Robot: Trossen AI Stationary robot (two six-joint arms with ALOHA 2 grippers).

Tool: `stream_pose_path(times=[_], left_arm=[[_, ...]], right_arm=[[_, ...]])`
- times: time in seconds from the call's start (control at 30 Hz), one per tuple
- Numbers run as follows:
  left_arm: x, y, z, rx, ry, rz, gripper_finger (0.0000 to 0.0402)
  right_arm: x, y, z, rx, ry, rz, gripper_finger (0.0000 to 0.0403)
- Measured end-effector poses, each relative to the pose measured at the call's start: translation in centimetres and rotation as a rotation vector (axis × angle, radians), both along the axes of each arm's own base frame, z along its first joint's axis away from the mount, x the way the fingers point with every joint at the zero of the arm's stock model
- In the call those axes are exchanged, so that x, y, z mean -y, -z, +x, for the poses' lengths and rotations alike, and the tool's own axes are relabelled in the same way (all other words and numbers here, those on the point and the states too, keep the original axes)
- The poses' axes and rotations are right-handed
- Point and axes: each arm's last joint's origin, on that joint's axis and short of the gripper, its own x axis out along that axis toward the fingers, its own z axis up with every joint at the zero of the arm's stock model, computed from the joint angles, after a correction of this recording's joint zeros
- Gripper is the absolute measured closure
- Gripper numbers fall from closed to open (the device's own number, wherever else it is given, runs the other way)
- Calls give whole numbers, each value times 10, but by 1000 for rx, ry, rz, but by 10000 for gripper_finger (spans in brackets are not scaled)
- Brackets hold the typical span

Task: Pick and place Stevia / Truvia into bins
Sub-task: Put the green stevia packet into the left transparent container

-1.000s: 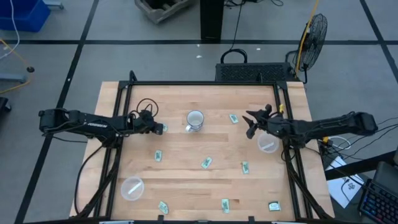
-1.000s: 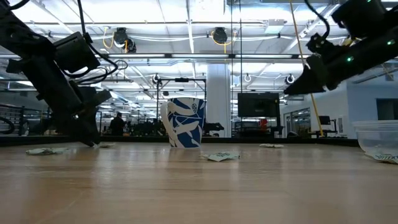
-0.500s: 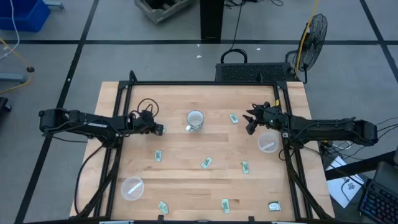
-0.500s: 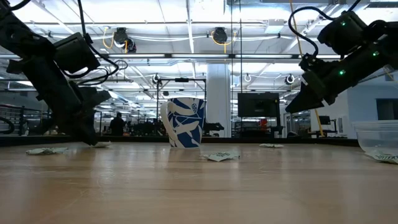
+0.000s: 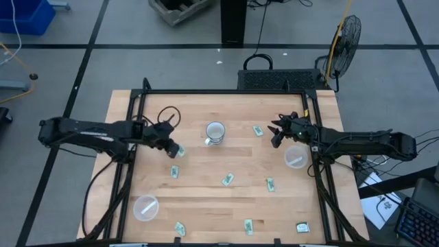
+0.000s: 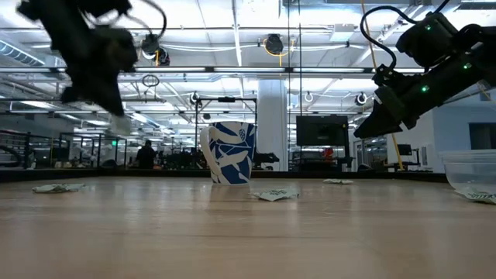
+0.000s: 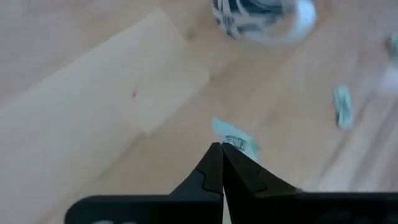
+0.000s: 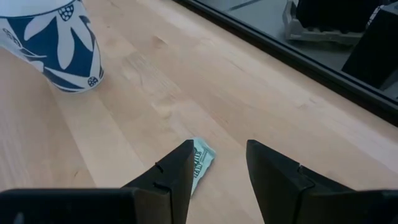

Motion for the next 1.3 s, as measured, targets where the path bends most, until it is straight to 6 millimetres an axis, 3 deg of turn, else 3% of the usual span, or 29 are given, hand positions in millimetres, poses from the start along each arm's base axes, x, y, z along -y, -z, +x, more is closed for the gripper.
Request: stream_pose_path(times=[0.13, 0.3, 0.4, 0.67, 0.87, 1.13, 1.3], left_arm=[[31, -41, -1, 5, 98, 3, 400], [83, -60, -3, 51, 182, -43, 401], [117, -50, -7, 8, 243, -38, 401], [198, 1, -29, -247, 430, -42, 401], [214, 13, -40, -271, 378, -31, 401], [217, 13, -52, -432, 363, -156, 401], [213, 14, -55, -417, 319, -88, 401]], right_arm=[[0, 0, 0, -2, 0, 1, 261], [-1, 2, -1, -2, -5, 37, 261], [-2, 2, 0, 10, -21, 69, 261], [-2, 2, 0, 16, -20, 70, 261], [-1, 1, 1, 58, 3, 99, 261], [-1, -1, 1, 71, 3, 96, 261], [-1, -1, 1, 71, 4, 96, 261]])
